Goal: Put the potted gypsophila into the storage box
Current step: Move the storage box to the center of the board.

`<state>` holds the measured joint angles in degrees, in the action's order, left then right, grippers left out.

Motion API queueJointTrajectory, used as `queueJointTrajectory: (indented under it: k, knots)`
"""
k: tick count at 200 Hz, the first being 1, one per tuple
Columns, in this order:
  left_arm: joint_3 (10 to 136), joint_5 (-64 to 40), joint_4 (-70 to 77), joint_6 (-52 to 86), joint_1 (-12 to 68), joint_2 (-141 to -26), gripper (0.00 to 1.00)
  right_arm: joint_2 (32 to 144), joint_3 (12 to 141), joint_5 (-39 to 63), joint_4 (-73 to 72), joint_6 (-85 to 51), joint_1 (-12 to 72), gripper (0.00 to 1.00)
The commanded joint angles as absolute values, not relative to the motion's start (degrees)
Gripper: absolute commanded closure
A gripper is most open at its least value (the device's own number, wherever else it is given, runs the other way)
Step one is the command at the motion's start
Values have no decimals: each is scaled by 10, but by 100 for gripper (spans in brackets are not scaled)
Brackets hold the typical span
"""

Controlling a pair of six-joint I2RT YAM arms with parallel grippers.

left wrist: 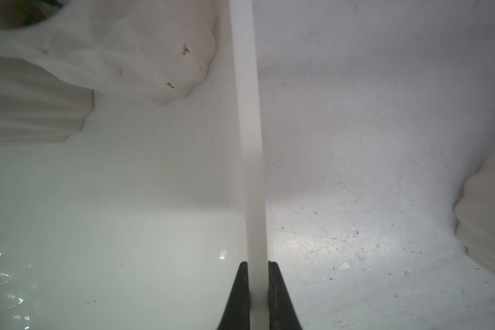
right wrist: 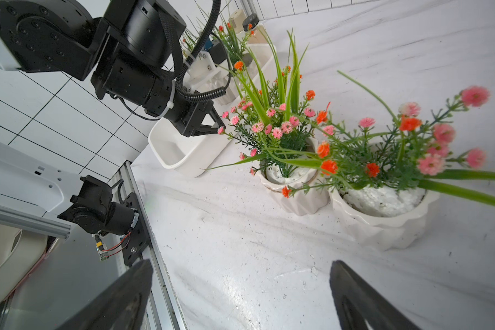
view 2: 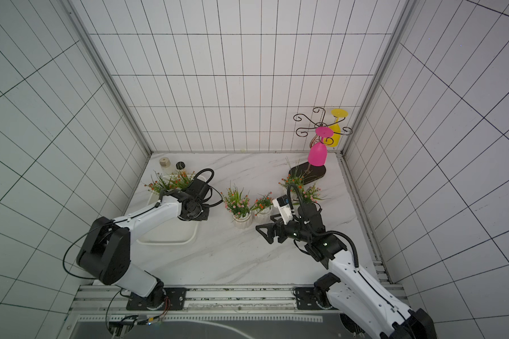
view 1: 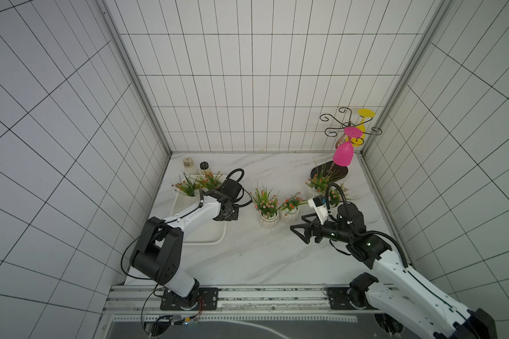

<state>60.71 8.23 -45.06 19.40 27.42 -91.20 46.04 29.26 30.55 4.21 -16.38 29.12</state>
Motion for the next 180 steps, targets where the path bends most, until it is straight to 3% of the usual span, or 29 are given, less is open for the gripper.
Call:
queueJointTrajectory:
  k: [1,105,147,180]
  knots:
    - [656,41,-410,188,299,-941,100,454,283,305,41,-163,285,2]
    - [826,2,-383,237,320,-1084,99,436,280,298,56,-157,280,2]
    - [868,-11,-382,240,323,-1116,89,432,284,297,67,-156,279,2]
    - [895,9,-411,214,318,-1090,66,419,299,276,97,-151,274,1]
